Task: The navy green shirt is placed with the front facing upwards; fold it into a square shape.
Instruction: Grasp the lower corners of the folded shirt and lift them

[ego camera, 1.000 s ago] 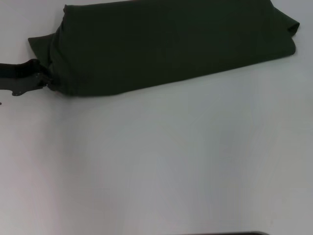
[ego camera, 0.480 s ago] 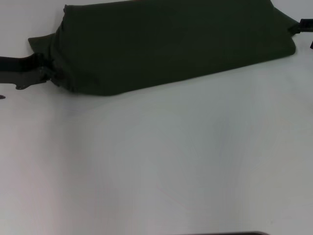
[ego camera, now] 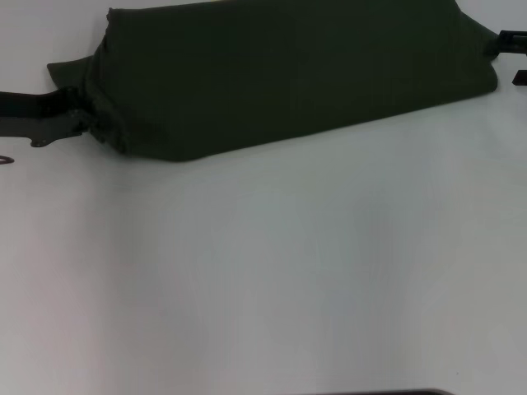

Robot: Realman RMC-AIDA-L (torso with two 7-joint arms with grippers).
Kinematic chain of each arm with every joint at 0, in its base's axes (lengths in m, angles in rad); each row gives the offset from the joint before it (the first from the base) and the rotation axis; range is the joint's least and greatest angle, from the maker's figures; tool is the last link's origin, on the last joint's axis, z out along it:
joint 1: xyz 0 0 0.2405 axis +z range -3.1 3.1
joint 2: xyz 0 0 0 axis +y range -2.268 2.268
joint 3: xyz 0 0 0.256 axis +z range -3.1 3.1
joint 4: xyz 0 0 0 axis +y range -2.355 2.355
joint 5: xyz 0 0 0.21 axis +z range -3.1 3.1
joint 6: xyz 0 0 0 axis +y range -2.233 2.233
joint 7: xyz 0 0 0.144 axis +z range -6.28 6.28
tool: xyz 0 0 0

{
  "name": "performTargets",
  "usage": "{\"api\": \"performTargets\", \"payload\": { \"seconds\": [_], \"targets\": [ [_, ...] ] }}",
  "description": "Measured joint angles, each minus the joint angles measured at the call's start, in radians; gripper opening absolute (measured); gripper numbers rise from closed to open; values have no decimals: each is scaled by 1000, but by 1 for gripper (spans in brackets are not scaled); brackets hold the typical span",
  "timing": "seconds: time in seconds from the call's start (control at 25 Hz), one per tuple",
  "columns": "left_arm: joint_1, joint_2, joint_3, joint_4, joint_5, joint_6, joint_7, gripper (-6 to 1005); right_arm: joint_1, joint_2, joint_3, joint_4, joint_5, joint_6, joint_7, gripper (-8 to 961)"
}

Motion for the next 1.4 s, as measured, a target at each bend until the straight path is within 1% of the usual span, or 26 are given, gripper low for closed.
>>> {"api": "performTargets", "payload": {
  "seconds": [0.16, 0.24, 0.68, 0.8, 0.96, 1.16, 1.4],
  "targets": [
    [0, 0, 1, -1, 0, -1, 1, 41, 12, 10, -9, 7, -1, 23, -7, 885],
    [0, 0, 1, -1, -1, -2, 2, 42, 19, 11, -23, 7, -4, 26, -9, 886],
    [2, -6, -1, 5, -3, -2, 3, 50, 52, 16, -159, -5, -8, 32, -41, 886],
    [2, -7, -2, 5, -4, -3, 3, 53, 52, 10, -175, -7, -8, 29, -41, 886],
    [1, -9, -4, 5, -4, -5, 4, 56, 42, -4, -206, -19, -10, 21, -41, 886],
    [-2, -11, -2, 2, -4, -7, 4, 59, 32, -6, -209, -29, -10, 20, -42, 886],
    [-3, -11, -3, 1, -4, -7, 4, 64, 36, 15, -212, -24, -10, 64, -49, 885]
  ]
}}
